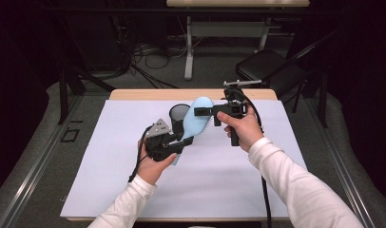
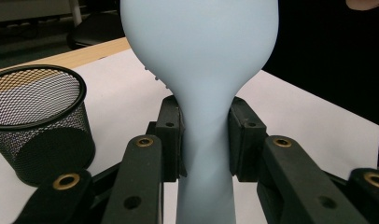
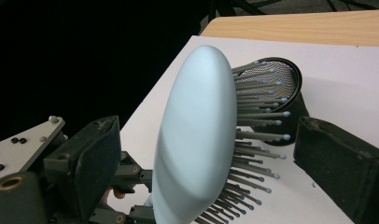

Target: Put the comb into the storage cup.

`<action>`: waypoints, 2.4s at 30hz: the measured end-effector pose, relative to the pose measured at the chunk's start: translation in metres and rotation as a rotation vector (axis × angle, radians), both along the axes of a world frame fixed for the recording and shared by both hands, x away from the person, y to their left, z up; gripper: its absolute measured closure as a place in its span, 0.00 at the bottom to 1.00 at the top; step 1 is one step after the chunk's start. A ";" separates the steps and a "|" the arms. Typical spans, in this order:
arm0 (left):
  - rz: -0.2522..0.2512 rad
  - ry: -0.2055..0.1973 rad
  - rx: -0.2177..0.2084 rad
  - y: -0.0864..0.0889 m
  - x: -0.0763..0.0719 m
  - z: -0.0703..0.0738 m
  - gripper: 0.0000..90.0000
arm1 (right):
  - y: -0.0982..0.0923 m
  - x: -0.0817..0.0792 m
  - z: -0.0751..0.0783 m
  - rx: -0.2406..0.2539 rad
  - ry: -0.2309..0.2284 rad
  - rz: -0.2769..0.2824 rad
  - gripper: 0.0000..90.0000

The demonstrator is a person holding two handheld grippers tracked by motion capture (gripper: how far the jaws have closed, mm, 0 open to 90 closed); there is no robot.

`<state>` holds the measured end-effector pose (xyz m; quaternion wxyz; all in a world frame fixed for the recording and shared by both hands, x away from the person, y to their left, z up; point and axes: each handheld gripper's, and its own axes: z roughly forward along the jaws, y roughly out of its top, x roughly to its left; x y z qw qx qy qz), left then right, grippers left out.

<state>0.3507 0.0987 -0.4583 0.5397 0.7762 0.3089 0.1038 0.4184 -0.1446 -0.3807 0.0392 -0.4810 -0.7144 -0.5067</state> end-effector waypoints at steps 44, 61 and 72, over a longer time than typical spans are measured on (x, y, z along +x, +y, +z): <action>0.007 -0.017 0.012 -0.004 -0.001 -0.006 0.77 | 0.007 0.006 -0.011 0.085 0.071 -0.029 0.31; 0.006 -0.012 0.004 -0.005 -0.001 -0.008 0.77 | 0.005 0.009 -0.017 0.120 0.066 -0.059 0.45; 0.003 -0.006 0.011 -0.006 0.000 -0.011 0.77 | 0.002 0.008 -0.022 0.125 0.065 -0.079 0.49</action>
